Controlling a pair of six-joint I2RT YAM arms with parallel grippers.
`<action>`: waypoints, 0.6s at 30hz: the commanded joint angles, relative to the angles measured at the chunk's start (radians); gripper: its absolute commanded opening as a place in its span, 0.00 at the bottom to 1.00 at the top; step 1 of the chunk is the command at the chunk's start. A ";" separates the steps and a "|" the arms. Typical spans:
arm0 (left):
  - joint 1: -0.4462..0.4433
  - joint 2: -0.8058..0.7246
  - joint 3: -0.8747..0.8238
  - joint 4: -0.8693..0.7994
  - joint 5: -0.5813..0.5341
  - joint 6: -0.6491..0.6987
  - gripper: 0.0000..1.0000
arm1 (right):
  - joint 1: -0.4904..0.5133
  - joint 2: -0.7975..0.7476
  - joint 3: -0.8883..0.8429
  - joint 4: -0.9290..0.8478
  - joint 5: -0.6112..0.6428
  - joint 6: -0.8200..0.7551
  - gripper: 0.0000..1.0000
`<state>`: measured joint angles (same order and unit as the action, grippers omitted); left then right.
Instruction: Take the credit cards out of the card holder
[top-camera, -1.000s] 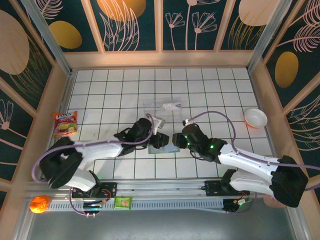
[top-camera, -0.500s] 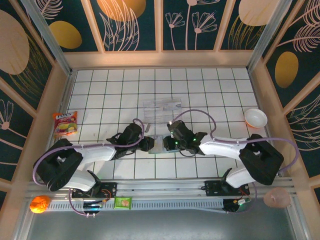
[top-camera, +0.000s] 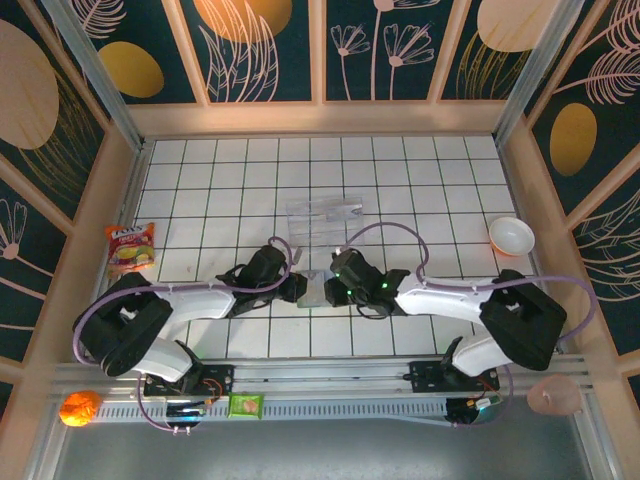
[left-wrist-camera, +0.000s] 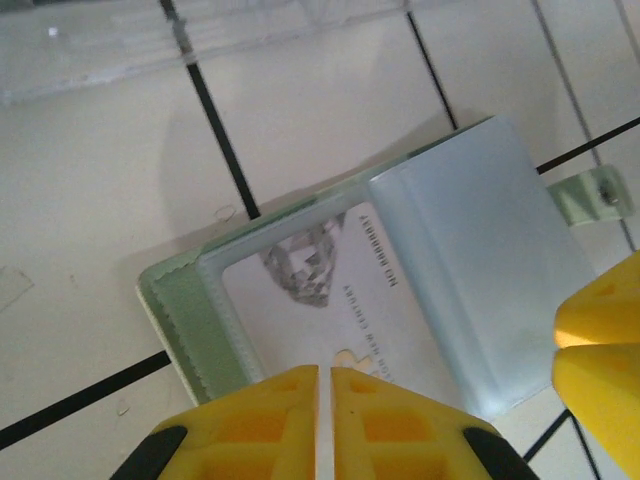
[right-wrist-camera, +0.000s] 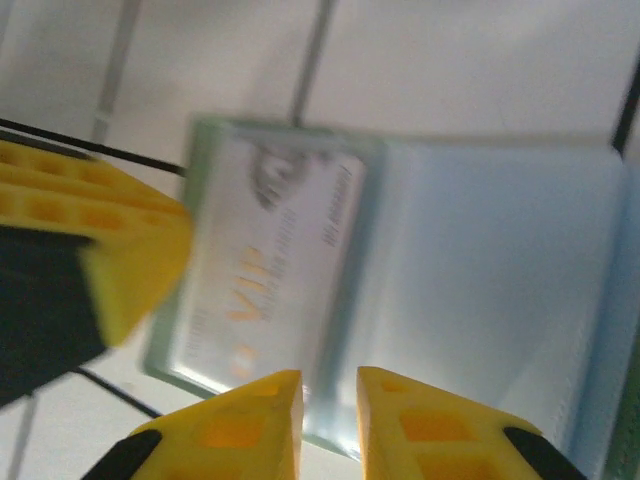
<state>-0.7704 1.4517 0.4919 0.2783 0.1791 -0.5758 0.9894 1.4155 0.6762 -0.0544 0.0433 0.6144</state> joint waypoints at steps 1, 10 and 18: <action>0.005 -0.025 0.019 0.031 0.028 0.002 0.12 | -0.036 -0.008 0.049 0.049 -0.086 -0.037 0.25; 0.007 0.053 -0.009 0.057 -0.009 -0.019 0.05 | -0.090 0.123 0.066 0.145 -0.260 0.029 0.29; 0.007 0.078 -0.029 0.076 0.007 -0.024 0.01 | -0.090 0.175 0.048 0.146 -0.258 0.051 0.29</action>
<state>-0.7704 1.5146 0.4786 0.3267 0.1848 -0.5919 0.8989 1.5795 0.7223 0.0666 -0.2031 0.6460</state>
